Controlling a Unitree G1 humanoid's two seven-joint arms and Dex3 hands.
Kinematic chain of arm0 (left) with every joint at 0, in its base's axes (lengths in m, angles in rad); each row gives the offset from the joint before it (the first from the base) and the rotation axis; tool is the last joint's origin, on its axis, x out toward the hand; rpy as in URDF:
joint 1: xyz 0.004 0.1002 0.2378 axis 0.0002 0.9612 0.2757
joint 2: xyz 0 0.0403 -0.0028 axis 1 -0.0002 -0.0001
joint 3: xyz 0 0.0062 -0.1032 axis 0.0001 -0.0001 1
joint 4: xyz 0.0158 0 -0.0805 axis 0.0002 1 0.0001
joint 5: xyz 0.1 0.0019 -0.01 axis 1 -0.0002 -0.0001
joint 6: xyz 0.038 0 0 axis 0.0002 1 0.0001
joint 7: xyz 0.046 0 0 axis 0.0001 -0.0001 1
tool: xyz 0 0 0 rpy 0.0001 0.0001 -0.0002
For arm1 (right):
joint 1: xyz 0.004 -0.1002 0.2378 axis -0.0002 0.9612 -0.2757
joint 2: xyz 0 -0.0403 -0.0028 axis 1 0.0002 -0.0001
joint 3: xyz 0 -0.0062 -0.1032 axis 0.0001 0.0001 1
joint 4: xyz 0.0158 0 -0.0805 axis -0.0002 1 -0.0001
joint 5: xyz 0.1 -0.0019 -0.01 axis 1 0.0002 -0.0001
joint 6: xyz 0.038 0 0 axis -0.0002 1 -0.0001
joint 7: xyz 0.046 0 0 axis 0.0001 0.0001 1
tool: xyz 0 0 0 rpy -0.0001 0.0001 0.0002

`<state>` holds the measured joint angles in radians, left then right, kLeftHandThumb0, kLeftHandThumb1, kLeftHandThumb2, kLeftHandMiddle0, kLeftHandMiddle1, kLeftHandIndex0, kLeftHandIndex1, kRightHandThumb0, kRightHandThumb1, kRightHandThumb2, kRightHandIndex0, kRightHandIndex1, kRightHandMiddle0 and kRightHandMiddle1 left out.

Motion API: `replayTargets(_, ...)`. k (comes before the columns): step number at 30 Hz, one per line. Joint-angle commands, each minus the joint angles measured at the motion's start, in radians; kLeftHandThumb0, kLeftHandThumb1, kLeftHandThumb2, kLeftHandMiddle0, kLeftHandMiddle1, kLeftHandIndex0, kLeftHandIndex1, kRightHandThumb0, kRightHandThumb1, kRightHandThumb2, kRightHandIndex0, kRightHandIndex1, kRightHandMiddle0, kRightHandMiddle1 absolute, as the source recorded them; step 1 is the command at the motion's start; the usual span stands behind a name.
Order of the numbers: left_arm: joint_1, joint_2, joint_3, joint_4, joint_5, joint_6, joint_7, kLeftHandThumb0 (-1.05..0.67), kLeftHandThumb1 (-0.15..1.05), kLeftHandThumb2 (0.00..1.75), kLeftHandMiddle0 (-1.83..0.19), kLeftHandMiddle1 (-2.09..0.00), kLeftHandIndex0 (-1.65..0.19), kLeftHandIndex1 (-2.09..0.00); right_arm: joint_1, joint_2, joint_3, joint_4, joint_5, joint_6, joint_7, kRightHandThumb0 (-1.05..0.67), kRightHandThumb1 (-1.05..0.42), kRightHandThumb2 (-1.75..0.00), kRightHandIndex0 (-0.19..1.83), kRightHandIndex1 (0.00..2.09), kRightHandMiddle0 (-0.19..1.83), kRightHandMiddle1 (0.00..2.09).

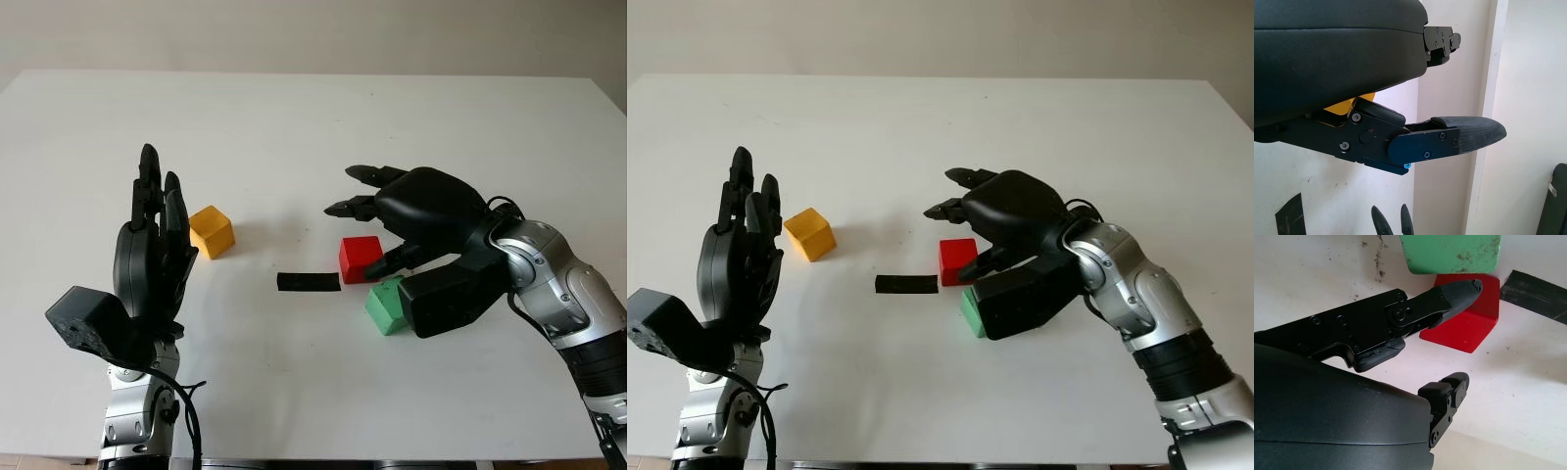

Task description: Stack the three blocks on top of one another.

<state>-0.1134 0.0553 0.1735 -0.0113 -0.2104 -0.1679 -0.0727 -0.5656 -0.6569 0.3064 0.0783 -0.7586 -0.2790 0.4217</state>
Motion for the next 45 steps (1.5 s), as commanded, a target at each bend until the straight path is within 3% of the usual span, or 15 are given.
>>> replayTargets(1, 0.012, 0.002, 0.001, -0.019, 0.0, -0.005, -0.005, -0.75, 1.05, 0.51, 0.08, -0.05, 0.09, -0.05, -0.023, -0.007, 0.001, -0.005, 0.003, -0.006, 0.006, -0.74, -1.02, -0.05, 0.11, 0.05, 0.42, 0.14)
replayTargets(7, 0.008, 0.003, 0.002, -0.016, -0.003, -0.004, -0.008, -0.75, 1.05, 0.52, 0.08, -0.05, 0.09, -0.05, -0.042, -0.02, 0.003, -0.023, -0.006, -0.009, 0.052, -0.76, -1.03, -0.06, 0.12, 0.05, 0.42, 0.22)
replayTargets(10, 0.009, 0.002, 0.001, -0.017, -0.004, -0.003, -0.01, -0.75, 1.05, 0.51, 0.09, -0.05, 0.1, -0.05, -0.049, -0.023, 0.006, -0.026, -0.026, -0.018, 0.05, -0.75, -1.02, -0.05, 0.15, 0.06, 0.08, 0.96)
replayTargets(19, 0.014, -0.003, 0.0, -0.022, 0.002, 0.005, -0.001, -0.75, 1.05, 0.51, 0.08, -0.05, 0.09, -0.06, -0.062, -0.018, 0.003, -0.01, -0.045, -0.032, 0.03, -0.68, -1.01, -0.05, 0.25, 0.07, 0.0, 1.52)
replayTargets(29, 0.016, 0.002, 0.0, -0.023, 0.003, -0.007, -0.007, -0.75, 1.05, 0.52, 0.08, -0.05, 0.09, -0.05, -0.07, -0.015, 0.007, 0.0, -0.057, -0.04, 0.01, -0.65, -1.03, -0.06, 0.31, 0.08, 0.04, 1.65)
replayTargets(34, 0.017, -0.002, 0.0, -0.027, 0.004, -0.002, 0.0, -0.75, 1.05, 0.52, 0.08, -0.06, 0.09, -0.05, -0.072, -0.014, 0.011, -0.002, -0.055, -0.036, 0.025, -0.66, -1.03, -0.06, 0.29, 0.06, -0.03, 1.74)
replayTargets(45, 0.02, 0.0, 0.001, -0.029, 0.002, -0.007, -0.003, -0.74, 1.05, 0.52, 0.08, -0.05, 0.1, -0.05, -0.089, -0.016, 0.04, -0.001, -0.076, -0.029, 0.08, -0.73, -1.02, -0.05, 0.21, 0.04, -0.05, 1.35)
